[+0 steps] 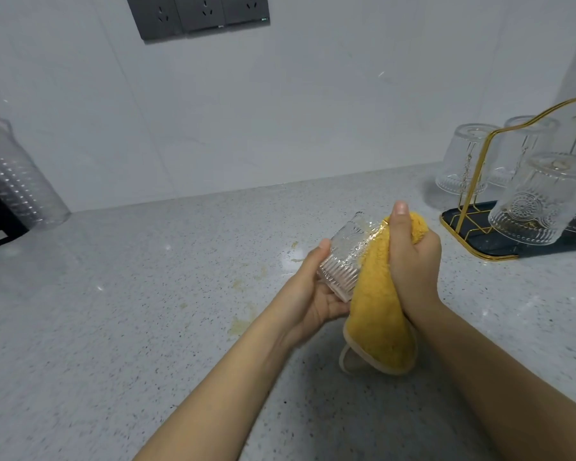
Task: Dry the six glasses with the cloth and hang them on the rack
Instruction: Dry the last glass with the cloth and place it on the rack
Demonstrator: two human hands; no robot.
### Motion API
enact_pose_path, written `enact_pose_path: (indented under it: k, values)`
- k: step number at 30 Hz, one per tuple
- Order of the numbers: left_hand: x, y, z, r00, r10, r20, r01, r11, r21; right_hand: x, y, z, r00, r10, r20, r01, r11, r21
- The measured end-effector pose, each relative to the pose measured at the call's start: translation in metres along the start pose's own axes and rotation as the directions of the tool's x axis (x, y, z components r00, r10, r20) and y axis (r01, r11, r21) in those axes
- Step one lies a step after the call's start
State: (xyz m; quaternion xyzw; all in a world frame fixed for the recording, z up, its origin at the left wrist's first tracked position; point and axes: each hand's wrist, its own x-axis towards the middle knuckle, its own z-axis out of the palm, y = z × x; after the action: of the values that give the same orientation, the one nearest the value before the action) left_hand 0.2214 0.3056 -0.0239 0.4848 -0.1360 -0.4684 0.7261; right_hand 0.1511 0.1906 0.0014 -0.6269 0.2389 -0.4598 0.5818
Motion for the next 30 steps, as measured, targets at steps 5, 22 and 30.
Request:
enact_pose_path:
  k: [5, 22, 30]
  values:
    - [0.001, -0.009, 0.001, 0.981, 0.171, -0.095, -0.15, 0.969, 0.197, 0.002, 0.002, -0.001, 1.0, 0.021, -0.017, -0.021, 1.0, -0.01]
    - [-0.003, -0.007, 0.005, 1.0, 0.028, 0.002, -0.028, 0.995, -0.1, -0.001, 0.001, 0.0, 1.0, 0.001, 0.009, -0.001, 1.0, -0.017]
    - [0.001, -0.013, 0.005, 0.98, 0.168, -0.11, -0.145, 0.971, 0.189, 0.006, -0.002, -0.003, 0.995, 0.076, -0.068, -0.078, 0.997, -0.029]
